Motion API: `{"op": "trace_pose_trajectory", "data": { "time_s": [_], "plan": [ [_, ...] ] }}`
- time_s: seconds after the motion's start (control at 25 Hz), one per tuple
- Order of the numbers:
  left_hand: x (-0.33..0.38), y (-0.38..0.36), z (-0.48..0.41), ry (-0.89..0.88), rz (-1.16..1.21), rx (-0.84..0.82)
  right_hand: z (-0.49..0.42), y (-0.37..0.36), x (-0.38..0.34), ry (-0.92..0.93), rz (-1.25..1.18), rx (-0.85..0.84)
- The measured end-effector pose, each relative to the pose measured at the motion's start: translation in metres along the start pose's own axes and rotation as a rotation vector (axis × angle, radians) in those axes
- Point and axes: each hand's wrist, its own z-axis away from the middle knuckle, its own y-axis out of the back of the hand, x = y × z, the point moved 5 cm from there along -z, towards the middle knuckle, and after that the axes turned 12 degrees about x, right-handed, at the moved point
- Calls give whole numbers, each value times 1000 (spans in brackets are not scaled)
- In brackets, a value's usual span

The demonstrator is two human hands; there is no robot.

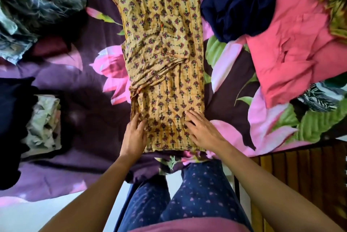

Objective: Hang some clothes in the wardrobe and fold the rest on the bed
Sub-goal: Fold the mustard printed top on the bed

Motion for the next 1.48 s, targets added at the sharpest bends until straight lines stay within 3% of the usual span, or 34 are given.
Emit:
{"op": "trace_pose_trajectory", "data": {
  "time_s": [0.12,0.24,0.4,0.48,0.6,0.72,0.84,0.92,1.0,1.08,1.24,1.32,1.48],
  "plan": [
    [2,8,12,290,81,57,18,1,-6,18,-3,-29],
    [-3,10,18,534,244,71,29,5,-6,53,4,44],
    [-5,6,18,697,360,20,34,5,-2,91,43,67],
    [-10,-2,20,825,411,-65,33,4,3,51,-14,33],
    [-23,-4,22,986,553,-50,33,2,5,60,-93,16],
    [-25,-1,30,1049,728,-54,41,1,9,49,-126,69],
    [-25,1,40,1017,528,-175,46,14,4,-30,-95,138],
    [-20,1,48,945,312,-359,46,23,-6,-17,-40,17],
    [-12,3,56,988,296,-476,47,31,-11,-88,-70,-208],
    [-5,12,63,1104,464,-501,41,40,-3,-257,-246,-308],
    [6,42,45,1393,1048,-414,2,67,38,-579,-793,-64],
    [12,54,12,1438,1260,-304,-31,79,53,-619,-864,29],
    [25,67,-72,1258,1592,-64,-98,83,84,-649,-695,186]
  ]
}}
